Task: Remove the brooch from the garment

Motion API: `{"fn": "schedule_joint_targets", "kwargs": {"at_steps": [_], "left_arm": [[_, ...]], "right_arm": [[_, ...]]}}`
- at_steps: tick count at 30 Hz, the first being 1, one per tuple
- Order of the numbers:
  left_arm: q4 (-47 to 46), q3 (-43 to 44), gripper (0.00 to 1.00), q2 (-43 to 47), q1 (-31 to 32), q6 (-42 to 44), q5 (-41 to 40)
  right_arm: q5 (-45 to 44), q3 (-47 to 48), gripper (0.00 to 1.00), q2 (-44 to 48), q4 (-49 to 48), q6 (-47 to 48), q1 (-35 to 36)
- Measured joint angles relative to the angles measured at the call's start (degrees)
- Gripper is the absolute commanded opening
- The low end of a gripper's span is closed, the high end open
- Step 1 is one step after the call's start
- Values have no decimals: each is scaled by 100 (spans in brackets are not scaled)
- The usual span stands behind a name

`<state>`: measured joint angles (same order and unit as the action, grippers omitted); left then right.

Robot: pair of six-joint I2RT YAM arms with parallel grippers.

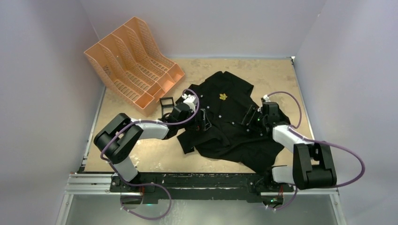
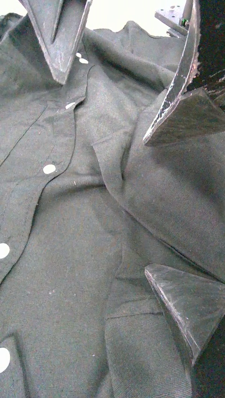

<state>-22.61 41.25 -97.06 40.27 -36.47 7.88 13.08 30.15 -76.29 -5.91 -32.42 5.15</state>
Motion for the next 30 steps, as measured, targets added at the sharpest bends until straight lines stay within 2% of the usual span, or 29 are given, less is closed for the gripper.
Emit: {"fn": "schedule_joint_targets", "kwargs": {"at_steps": [7,11,14,20,26,30], "left_arm": [[-76,-179,94,136,0,28,-278],[391,-164,94,350,4,273,-483],[975,103,93,531,46,544,-592],[1259,994,90,612,254,859,-483],[1036,1604,79,177,614,916,-13],[990,1572,79,-133,785,905,238]], "right_arm": [[-160,-302,69,1010,323,-297,-275],[-378,-203,70,1659,734,-203,-337],[-402,310,69,1777,968,-17,-334],[-9,1425,68,918,470,219,-334],[452,2004,61,-664,-85,267,-334],[662,2382,59,-1582,-247,323,-334]]}}
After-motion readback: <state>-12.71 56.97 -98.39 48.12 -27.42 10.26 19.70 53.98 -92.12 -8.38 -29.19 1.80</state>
